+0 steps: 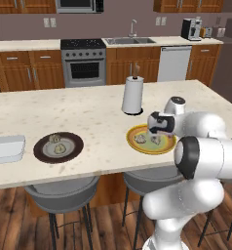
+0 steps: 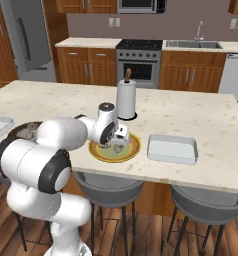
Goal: Place two dumplings into each of the tupperware containers and then place the containers in the fridge.
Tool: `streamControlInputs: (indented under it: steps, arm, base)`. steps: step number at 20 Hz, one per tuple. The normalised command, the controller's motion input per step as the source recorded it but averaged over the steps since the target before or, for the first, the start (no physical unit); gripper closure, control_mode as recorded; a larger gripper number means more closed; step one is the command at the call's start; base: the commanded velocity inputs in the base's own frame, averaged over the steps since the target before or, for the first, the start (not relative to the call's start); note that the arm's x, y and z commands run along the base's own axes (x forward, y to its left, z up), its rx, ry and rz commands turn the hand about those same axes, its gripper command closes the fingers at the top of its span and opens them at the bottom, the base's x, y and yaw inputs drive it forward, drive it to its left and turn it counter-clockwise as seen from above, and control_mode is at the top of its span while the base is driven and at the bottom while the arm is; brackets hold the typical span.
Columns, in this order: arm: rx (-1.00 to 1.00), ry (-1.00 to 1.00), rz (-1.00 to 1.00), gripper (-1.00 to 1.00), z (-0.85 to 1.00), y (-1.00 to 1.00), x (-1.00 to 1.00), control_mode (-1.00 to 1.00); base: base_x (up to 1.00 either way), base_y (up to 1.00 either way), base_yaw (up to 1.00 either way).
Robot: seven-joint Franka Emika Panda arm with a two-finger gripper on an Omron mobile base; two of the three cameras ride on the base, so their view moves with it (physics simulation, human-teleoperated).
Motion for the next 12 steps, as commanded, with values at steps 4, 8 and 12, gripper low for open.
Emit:
streamControlInputs:
  steps: [4, 8, 12]
  arm:
    - [0.0, 0.0, 0.0, -1.0, -0.47, -0.05, 0.41, -1.0]
    - [0.0, 0.0, 0.0, -1.0, -0.39, -0.05, 0.46, -1.0]
    - [0.0, 0.0, 0.0, -1.0, -0.25, -0.08, 0.36, -1.0]
  base:
    - [0.0, 0.0, 0.0]
    - [0.0, 0.0, 0.0]
    - [0.0, 0.0, 0.0]
